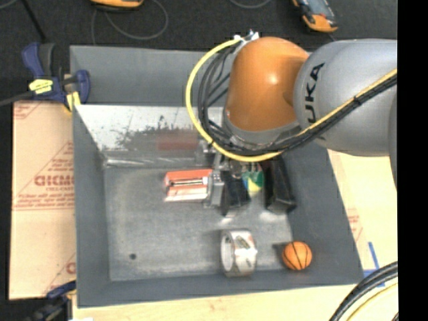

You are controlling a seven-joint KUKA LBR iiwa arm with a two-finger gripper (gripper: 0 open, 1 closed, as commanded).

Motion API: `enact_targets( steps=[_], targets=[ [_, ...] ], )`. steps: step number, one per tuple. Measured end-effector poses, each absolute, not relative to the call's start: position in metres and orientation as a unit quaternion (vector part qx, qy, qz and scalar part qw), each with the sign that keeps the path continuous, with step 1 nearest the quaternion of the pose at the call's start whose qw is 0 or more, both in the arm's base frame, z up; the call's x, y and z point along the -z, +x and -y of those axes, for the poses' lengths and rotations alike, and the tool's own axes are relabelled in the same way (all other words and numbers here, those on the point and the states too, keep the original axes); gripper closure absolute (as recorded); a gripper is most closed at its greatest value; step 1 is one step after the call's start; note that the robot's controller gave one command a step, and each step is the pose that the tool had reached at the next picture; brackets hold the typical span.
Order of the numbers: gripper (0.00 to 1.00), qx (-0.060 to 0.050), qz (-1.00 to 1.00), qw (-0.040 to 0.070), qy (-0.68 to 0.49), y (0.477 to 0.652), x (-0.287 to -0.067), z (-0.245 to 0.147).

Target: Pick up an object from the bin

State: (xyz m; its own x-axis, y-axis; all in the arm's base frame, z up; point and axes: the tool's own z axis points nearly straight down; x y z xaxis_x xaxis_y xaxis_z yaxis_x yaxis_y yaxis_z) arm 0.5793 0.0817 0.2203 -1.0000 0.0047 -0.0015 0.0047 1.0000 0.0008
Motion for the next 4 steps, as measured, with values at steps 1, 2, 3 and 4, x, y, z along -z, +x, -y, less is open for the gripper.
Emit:
enact_targets(
  steps=[1,2,3,4],
  targets=[
    [0.0,0.0,-1.0,0.001,0.002,0.579,-0.22,-0.082],
    [0.0,0.0,-1.0,0.004,-0.013,0.603,-0.186,-0.064],
    [0.0,0.001,-0.999,0.002,-0.034,0.629,-0.165,-0.081],
    [0.0,-0.001,-0.999,0.002,-0.037,0.637,-0.155,-0.071]
  ],
)
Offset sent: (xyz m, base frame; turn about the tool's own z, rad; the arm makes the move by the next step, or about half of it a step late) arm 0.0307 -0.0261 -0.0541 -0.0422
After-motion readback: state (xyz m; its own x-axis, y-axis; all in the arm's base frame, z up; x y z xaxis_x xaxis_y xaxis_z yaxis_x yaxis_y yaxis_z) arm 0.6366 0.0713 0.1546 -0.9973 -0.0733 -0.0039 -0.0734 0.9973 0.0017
